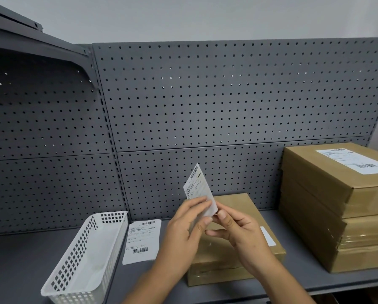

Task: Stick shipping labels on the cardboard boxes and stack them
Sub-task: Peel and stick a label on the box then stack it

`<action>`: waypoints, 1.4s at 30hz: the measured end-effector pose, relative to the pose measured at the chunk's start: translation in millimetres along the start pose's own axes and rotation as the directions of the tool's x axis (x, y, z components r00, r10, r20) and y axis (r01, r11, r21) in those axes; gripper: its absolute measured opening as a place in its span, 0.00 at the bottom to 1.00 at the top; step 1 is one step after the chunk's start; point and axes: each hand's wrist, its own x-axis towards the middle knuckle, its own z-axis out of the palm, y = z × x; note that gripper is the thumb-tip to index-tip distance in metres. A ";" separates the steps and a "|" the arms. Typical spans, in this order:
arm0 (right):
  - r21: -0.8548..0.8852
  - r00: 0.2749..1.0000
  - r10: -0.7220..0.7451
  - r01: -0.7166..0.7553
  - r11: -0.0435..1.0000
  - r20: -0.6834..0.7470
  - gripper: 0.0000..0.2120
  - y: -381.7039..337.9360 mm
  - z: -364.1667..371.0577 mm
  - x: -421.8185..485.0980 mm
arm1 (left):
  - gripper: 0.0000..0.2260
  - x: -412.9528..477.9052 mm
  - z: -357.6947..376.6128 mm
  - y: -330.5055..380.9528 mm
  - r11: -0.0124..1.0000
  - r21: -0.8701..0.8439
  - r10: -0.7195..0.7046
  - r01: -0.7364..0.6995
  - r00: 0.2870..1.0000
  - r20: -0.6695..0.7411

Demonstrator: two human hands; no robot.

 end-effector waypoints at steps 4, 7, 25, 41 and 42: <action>0.047 1.000 0.005 -0.004 0.999 -0.020 0.14 -0.2 0.3 0.5 | 0.14 0.2 -0.7 1.0 1.000 -0.001 0.009 -0.009 1.000 0.005; 0.057 1.000 0.003 -0.002 0.998 -0.021 0.14 -2.1 0.5 -0.8 | 0.14 -0.1 -1.1 2.1 1.000 0.012 0.011 -0.011 1.000 0.008; 0.006 0.998 0.009 -0.008 1.000 -0.055 0.15 -3.0 4.3 2.6 | 0.14 0.9 -0.5 -0.8 1.000 -0.006 0.001 -0.001 1.000 0.004; 0.045 0.999 0.033 -0.033 0.998 0.010 0.28 6.0 2.6 1.5 | 0.14 -0.9 -0.2 -6.2 0.998 -0.064 -0.022 0.022 1.000 0.013; 0.046 0.999 0.033 -0.033 0.998 0.004 0.26 6.0 3.3 1.1 | 0.14 -1.3 -0.3 -6.6 0.997 -0.068 -0.021 0.022 1.000 0.014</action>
